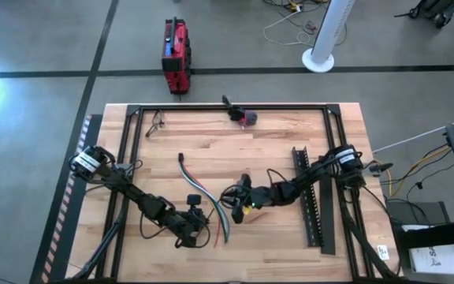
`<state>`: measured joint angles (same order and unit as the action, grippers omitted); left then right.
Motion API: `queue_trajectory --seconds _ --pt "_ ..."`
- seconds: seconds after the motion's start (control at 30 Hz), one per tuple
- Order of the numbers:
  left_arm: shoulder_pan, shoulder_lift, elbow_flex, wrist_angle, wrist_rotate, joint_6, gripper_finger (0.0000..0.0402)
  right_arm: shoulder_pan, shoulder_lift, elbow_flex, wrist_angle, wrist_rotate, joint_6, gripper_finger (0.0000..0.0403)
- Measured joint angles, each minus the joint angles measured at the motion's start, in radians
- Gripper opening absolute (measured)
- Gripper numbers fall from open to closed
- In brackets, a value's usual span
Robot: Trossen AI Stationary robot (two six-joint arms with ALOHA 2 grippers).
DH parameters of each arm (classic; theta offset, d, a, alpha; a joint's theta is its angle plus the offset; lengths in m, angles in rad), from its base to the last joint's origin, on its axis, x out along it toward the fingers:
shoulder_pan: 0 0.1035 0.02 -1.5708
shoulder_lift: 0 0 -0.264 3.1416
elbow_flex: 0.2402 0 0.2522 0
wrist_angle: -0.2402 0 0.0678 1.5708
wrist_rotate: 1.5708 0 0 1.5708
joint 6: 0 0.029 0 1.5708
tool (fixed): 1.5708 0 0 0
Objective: Ziptie cables
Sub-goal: Close the cables together using a zip tie
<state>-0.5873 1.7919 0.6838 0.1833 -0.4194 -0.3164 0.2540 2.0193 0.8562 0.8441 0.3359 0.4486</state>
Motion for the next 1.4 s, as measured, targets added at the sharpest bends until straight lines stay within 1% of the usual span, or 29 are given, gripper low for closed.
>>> queue_trajectory --seconds 0.13,0.4,0.67,0.87,1.1,1.4 --pt "0.000 0.000 0.000 0.000 0.000 -0.009 0.0022 0.008 0.000 0.000 0.005 0.038 -0.048 0.0054" --pt "0.000 0.000 0.000 0.000 0.000 -0.017 0.0022 0.015 -0.008 -0.001 0.006 0.042 -0.121 0.0034" --pt "0.000 0.000 0.000 0.000 0.001 -0.017 0.0022 0.017 -0.025 -0.022 0.005 0.065 -0.138 0.0033" --pt "0.000 0.000 0.000 0.001 0.001 -0.018 0.0022 0.030 -0.073 -0.077 -0.001 0.115 -0.145 0.0024" --pt "0.000 0.000 0.000 0.002 0.001 -0.021 0.0022 0.030 -0.074 -0.076 -0.001 0.112 -0.137 0.0024" --pt "0.000 0.000 0.000 0.003 0.000 -0.041 0.0022 0.036 -0.076 -0.076 -0.022 0.109 -0.167 0.0029"
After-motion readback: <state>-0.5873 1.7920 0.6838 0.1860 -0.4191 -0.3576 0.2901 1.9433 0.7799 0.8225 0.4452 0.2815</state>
